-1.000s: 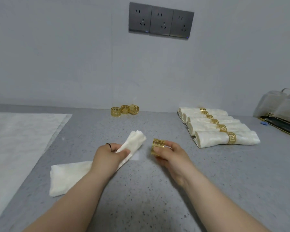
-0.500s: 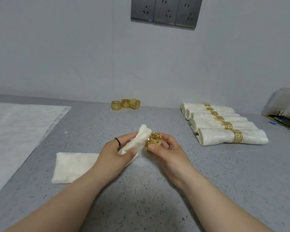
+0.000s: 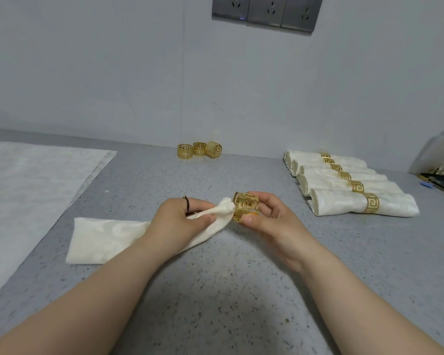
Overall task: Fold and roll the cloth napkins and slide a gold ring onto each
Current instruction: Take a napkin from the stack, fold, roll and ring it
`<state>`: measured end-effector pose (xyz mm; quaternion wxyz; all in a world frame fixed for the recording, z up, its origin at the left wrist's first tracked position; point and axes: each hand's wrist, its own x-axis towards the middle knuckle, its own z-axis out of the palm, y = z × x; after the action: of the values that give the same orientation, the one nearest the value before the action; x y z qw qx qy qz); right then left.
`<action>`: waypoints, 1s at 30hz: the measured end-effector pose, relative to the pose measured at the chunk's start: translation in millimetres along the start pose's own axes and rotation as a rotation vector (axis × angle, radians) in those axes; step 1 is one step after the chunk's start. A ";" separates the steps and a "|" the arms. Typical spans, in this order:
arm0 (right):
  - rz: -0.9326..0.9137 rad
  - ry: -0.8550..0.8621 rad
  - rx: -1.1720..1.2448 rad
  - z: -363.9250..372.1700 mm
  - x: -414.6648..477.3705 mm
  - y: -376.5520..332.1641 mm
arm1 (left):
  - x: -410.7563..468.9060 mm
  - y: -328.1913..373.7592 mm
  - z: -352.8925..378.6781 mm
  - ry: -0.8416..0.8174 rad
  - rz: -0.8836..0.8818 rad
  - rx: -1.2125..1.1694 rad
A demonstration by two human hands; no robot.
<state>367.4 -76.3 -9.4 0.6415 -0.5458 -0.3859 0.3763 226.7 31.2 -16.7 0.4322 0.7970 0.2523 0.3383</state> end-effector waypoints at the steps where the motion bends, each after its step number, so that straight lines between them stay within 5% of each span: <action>1: -0.009 -0.015 -0.064 -0.7 -0.8 -1.1 | -0.1 -0.8 0.2 -0.007 0.002 0.046; 8: -0.051 -0.043 -0.392 7.8 -2.7 1.8 | 2.9 -14.5 5.4 -0.016 0.125 0.417; 21: -0.003 -0.137 -0.216 10.8 -1.7 3.8 | -4.0 0.9 4.2 -0.134 -0.105 -0.325; 30: -0.067 0.012 -0.431 23.0 -2.7 12.6 | -3.7 3.7 10.3 -0.109 -0.162 -0.360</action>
<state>344.6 -67.8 -19.7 0.5244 -0.6594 -0.4716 0.2604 232.5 21.4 -18.8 0.6065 0.7009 0.2272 0.2987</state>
